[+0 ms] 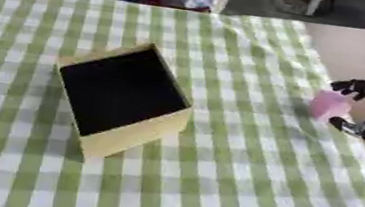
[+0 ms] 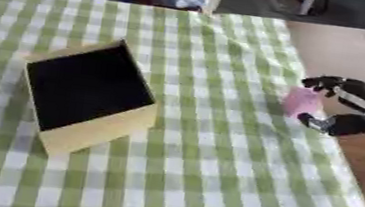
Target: Pick up objects on the table and place them in the box.
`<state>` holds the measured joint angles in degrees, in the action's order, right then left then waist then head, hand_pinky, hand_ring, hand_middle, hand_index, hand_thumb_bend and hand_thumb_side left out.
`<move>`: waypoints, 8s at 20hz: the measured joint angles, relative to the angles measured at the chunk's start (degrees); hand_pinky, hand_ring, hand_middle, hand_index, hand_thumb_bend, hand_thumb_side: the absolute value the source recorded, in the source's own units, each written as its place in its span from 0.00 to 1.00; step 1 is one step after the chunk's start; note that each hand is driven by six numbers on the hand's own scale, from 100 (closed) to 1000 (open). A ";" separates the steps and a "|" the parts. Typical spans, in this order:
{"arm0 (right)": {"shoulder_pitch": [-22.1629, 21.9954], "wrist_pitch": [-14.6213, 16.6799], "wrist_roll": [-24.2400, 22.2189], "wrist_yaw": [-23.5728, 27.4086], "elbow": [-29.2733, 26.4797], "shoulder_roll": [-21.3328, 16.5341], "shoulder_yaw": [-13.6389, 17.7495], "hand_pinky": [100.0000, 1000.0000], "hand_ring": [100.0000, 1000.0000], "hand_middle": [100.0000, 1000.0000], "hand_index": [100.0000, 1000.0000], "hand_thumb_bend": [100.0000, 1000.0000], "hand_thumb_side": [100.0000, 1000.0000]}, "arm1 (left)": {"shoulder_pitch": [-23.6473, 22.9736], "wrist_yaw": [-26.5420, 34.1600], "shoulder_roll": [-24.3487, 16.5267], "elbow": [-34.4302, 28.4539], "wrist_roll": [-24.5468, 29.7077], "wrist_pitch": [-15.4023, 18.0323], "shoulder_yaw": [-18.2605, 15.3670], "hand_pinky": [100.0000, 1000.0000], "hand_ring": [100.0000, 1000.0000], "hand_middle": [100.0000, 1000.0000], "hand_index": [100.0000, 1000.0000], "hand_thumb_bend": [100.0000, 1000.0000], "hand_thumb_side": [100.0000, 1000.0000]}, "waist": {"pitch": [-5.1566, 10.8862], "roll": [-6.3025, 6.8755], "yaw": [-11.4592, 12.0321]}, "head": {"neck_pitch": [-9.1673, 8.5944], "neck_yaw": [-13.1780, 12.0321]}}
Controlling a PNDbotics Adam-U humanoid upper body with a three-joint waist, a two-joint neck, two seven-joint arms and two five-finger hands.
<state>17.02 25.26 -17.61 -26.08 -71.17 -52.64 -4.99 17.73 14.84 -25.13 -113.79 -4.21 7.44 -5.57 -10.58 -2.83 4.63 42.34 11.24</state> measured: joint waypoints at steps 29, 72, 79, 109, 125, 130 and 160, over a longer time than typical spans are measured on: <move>3.15 -0.05 2.00 -2.53 4.58 0.99 0.69 0.77 0.90 0.91 1.00 0.22 0.60 | 0.01 0.06 0.00 0.00 0.16 0.07 0.00 0.88 0.73 0.82 0.79 0.18 0.87 | -0.02 -0.01 0.15 | 0.00 0.17; 6.61 1.19 2.03 -5.91 13.26 4.48 0.74 0.74 0.83 0.79 0.97 0.07 0.19 | 0.29 0.21 0.01 0.00 0.53 0.00 0.02 0.89 0.73 0.82 0.79 0.18 0.87 | -0.38 0.28 0.88 | 0.02 0.69; 6.60 1.48 2.67 -6.21 13.24 4.48 0.89 0.73 0.81 0.75 0.95 0.03 0.00 | 0.29 0.21 0.02 0.00 0.54 0.00 0.02 0.89 0.73 0.82 0.79 0.18 0.87 | -0.39 0.25 0.84 | 0.02 0.69; 25.11 4.21 -2.82 5.64 -7.15 6.61 -5.11 0.70 0.73 0.47 0.69 0.00 0.00 | 0.14 0.83 0.04 0.06 1.50 -0.27 1.03 0.89 0.73 0.82 0.79 0.18 0.87 | 1.13 -0.44 4.16 | 0.00 3.08; 38.83 8.05 -12.51 -5.17 12.54 25.03 -9.84 0.70 0.73 0.48 0.70 0.00 0.00 | 1.65 2.35 1.50 0.37 3.08 -0.64 2.48 0.89 0.73 0.82 0.79 0.18 0.88 | 0.68 -0.04 7.78 | -0.33 6.27; 40.08 9.63 -12.53 -10.52 17.54 28.62 -9.84 0.70 0.74 0.49 0.71 0.00 0.00 | 1.99 2.60 1.85 0.38 3.47 -0.73 2.75 0.89 0.73 0.82 0.79 0.18 0.88 | 0.67 0.12 8.16 | -0.33 6.81; 37.33 10.03 -13.53 -6.35 -0.82 30.97 -22.40 0.71 0.74 0.52 0.72 0.00 0.04 | 1.96 2.74 2.07 0.42 3.54 -0.79 2.82 0.89 0.73 0.81 0.79 0.18 0.88 | 0.63 -0.06 7.30 | -0.27 6.58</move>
<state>54.35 35.28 -31.14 -32.43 -71.99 -21.66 -27.39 19.69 17.59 -23.06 -113.37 -0.67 6.65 -2.75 -9.95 -2.90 11.93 42.06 17.81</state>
